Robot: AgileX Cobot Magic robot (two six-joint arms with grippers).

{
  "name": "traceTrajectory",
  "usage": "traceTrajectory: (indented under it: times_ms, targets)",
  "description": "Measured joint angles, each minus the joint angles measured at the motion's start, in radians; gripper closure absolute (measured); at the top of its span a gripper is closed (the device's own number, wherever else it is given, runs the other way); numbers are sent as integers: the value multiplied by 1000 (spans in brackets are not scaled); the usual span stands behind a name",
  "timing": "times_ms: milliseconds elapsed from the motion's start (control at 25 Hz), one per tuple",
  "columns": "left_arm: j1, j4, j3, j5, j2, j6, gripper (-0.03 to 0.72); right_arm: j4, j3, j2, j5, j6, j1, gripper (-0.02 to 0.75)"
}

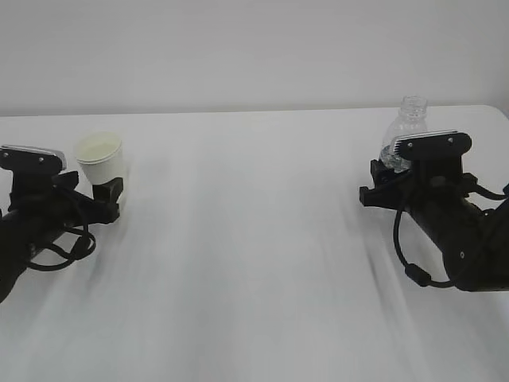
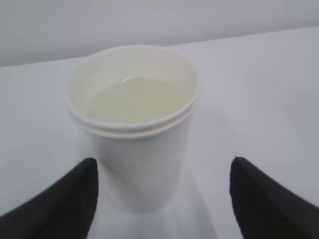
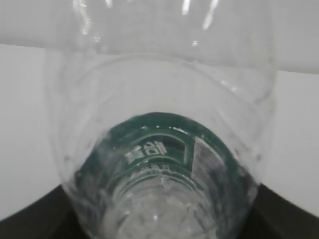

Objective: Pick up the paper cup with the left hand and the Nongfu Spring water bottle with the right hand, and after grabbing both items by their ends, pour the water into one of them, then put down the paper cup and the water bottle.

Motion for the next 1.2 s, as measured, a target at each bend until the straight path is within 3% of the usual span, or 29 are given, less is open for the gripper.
traceTrajectory:
  times_ms: [720,1200]
  targets:
    - [0,343,10,-2,-23,-33,102,2,0,0,0,39,0,256]
    - [0,378,10,-2,-24,-60,110,5,0,20,6,41,0,256]
